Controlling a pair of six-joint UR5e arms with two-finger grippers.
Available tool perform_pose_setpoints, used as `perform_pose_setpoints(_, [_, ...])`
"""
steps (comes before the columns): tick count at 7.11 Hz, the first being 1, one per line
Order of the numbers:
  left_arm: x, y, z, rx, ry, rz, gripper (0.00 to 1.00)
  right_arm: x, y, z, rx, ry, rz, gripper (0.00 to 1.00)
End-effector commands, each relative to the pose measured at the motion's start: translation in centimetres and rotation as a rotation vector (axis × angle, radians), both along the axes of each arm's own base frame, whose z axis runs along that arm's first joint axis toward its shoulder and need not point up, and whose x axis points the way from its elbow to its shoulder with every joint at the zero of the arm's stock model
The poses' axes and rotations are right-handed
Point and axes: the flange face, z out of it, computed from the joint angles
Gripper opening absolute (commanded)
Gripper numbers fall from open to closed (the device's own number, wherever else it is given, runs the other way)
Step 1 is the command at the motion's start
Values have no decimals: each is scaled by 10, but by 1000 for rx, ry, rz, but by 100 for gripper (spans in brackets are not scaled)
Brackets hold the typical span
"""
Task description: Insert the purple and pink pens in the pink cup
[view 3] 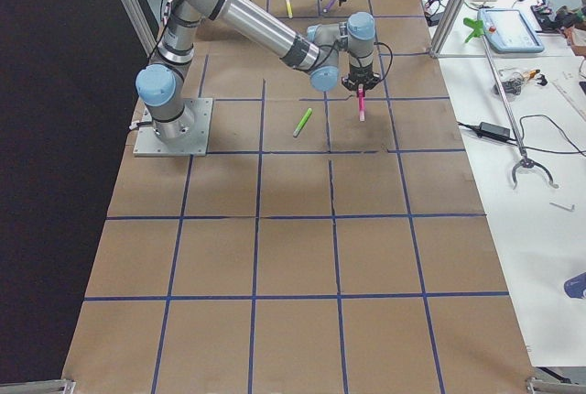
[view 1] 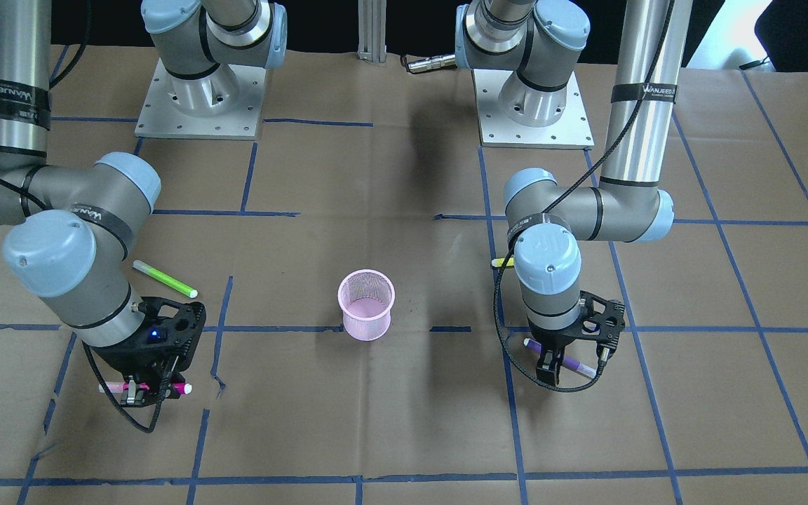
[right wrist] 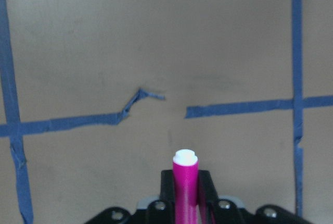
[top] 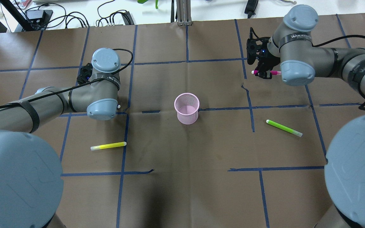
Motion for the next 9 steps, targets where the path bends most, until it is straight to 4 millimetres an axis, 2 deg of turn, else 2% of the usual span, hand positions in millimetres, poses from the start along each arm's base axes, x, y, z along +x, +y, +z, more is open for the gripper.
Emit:
perform_pose_setpoints(1, [1,5,-4,-4,-2,-9,99,41,26,73,-110,-255,58,12])
perform_pose_setpoints(2, [1,6,-6,-1,0,-9,99,57,47,108,-137,-349,30,11])
perform_pose_setpoints(3, [0,5,-11,8,0,-11,99,86,67,130,-144,-447,52,11])
perform_pose_setpoints(4, [2,4,-2,-6,-13,-10,95,115,78,134,-118,-567,106,11])
perform_pose_setpoints(5, [2,4,1,-11,-13,-13,80,129,84,143,-118,-651,150,11])
perform_pose_setpoints(6, [2,4,1,-10,-12,-16,68,141,92,153,-125,-729,196,11])
perform_pose_setpoints(7, [2,5,0,-7,-12,-16,64,145,97,149,-140,-739,212,11])
perform_pose_setpoints(8, [2,4,0,-8,-12,-16,63,154,105,134,-137,-782,241,11])
perform_pose_setpoints(9, [1,4,0,-8,-9,-17,52,158,120,114,-138,-819,261,11])
